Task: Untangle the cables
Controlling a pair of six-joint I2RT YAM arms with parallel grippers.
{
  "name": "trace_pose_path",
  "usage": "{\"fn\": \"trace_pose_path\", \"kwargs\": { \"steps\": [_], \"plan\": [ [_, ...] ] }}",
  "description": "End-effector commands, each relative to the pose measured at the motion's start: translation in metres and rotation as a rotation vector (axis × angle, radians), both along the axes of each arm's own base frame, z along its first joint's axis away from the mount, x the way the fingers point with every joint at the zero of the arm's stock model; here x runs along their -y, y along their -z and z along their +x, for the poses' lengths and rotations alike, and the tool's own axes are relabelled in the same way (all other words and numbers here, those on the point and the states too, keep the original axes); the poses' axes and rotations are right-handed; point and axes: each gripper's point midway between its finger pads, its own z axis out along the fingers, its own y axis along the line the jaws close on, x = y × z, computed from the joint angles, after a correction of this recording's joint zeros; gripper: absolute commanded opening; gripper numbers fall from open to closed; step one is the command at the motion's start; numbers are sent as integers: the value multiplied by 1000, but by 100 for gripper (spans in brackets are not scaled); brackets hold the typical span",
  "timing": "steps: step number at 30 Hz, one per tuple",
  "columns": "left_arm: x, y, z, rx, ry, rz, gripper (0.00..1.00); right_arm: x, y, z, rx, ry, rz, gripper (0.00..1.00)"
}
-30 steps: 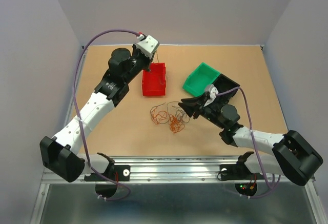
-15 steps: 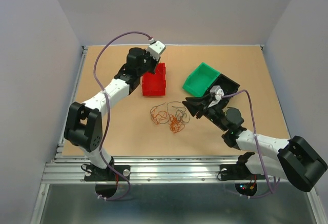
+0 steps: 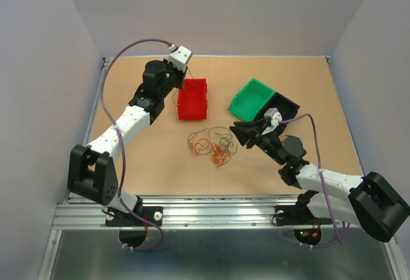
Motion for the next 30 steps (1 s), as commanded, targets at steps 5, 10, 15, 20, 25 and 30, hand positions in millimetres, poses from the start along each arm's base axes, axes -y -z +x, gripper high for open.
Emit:
{"fn": "trace_pose_path", "kwargs": {
  "steps": [5,10,15,20,25,30],
  "plan": [
    [-28,-101,-46,283,-68,-147,0,4,-7,0,38,24,19,34],
    [-28,-112,-61,315,-34,-169,0,2,-6,2,34,22,16,34],
    [-6,-114,-77,339,112,-191,0,0,-5,4,29,19,10,34],
    [4,-98,-59,281,121,-187,0,-2,-4,5,27,16,8,34],
    [10,-82,-38,288,106,-185,0,-1,-3,3,28,16,8,34],
    [8,-59,0,278,49,-163,0,0,-5,3,31,16,10,34]
  ]
}}
